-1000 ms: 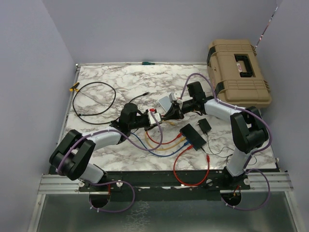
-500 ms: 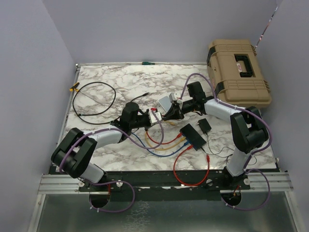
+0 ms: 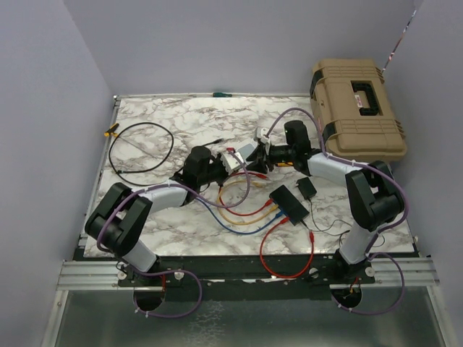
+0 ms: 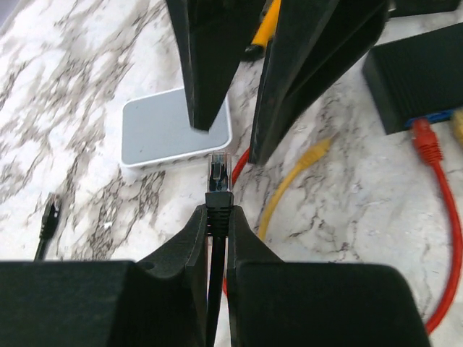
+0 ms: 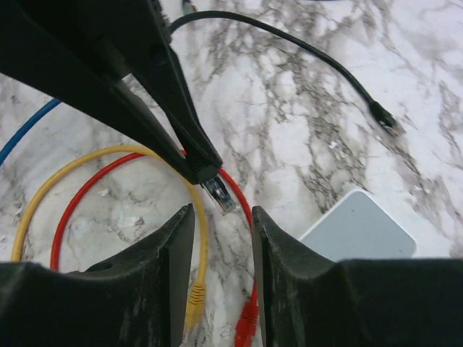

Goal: Insert the plug into the switch port
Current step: Pick up the connector from the center of the board, then insert the connector into the switch port.

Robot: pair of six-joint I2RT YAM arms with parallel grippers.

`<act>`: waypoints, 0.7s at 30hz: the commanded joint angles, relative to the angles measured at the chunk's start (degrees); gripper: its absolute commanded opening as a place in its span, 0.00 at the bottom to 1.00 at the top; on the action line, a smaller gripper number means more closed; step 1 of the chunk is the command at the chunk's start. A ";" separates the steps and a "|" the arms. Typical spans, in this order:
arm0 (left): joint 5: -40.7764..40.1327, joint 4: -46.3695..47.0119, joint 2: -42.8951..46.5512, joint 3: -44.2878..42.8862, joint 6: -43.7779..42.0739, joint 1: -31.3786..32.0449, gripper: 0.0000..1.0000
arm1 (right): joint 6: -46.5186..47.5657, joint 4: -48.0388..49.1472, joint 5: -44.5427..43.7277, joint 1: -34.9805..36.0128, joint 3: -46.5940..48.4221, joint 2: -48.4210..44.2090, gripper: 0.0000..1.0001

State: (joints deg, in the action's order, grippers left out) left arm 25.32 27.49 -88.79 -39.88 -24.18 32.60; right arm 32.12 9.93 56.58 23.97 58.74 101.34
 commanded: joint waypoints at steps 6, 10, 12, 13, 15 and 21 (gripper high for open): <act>-10.09 -1.20 -7.20 -4.43 4.30 -1.69 0.00 | -19.55 8.65 -14.78 -2.73 3.64 2.55 0.44; -12.37 -2.73 -9.79 -7.52 6.13 -1.84 0.00 | -23.95 5.03 -22.82 -2.78 7.46 5.63 0.45; -13.83 -3.40 -10.67 -8.61 7.03 -1.84 0.00 | -27.20 3.32 -26.45 -2.79 10.11 7.33 0.45; -14.36 -3.54 -11.10 -9.04 7.69 -1.84 0.00 | -28.31 2.27 -27.66 -2.82 10.92 8.32 0.45; -14.89 -3.57 -11.90 -9.94 9.20 -1.84 0.00 | -30.63 0.32 -29.87 -2.84 13.78 10.37 0.45; -16.97 -2.81 -15.74 -11.46 14.29 -1.84 0.00 | -36.76 -5.61 -33.54 -2.85 21.14 16.22 0.45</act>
State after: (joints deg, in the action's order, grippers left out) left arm 11.53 24.56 -101.19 -49.80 -14.72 31.07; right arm 1.13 9.69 28.05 21.26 76.18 114.45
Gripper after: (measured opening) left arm 0.102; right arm 0.444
